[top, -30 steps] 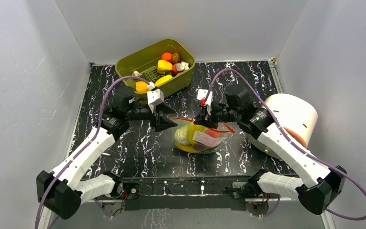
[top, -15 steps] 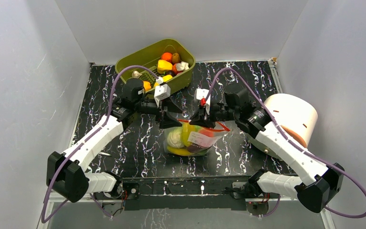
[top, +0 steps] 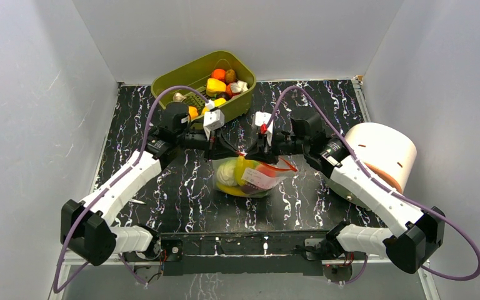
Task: Place the food in the zip-top bag and seal the zipper
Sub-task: Zip the zipper food storage bag.
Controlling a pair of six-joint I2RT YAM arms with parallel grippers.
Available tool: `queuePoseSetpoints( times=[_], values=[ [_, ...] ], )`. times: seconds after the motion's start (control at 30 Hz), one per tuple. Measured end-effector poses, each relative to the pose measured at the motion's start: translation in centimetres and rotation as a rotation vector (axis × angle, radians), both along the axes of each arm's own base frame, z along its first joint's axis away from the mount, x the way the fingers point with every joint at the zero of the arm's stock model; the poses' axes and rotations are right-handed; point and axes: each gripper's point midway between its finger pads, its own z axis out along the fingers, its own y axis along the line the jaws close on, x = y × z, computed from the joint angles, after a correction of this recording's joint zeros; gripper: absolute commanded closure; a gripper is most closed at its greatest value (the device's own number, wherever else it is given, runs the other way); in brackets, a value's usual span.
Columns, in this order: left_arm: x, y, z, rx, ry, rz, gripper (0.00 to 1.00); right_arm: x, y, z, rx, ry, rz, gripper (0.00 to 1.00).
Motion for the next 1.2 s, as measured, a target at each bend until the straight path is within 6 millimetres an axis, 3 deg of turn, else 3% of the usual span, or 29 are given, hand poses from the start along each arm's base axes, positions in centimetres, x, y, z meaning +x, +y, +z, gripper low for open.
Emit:
queuePoseSetpoints(
  times=[0.43,0.93,1.2],
  values=[
    [0.7,2.4,1.4,0.03,-0.138,0.22,1.0,1.0,-0.4,0.8,0.017,-0.006,-0.104,1.0],
    [0.9,4.6,0.8,0.118,-0.185,0.331,1.0,1.0,-3.8,-0.9,-0.138,-0.021,-0.22,1.0],
    [0.9,5.5,1.0,0.139,-0.219,0.365,1.0,0.9,-6.0,-0.6,-0.214,-0.055,-0.277,1.0]
  ],
)
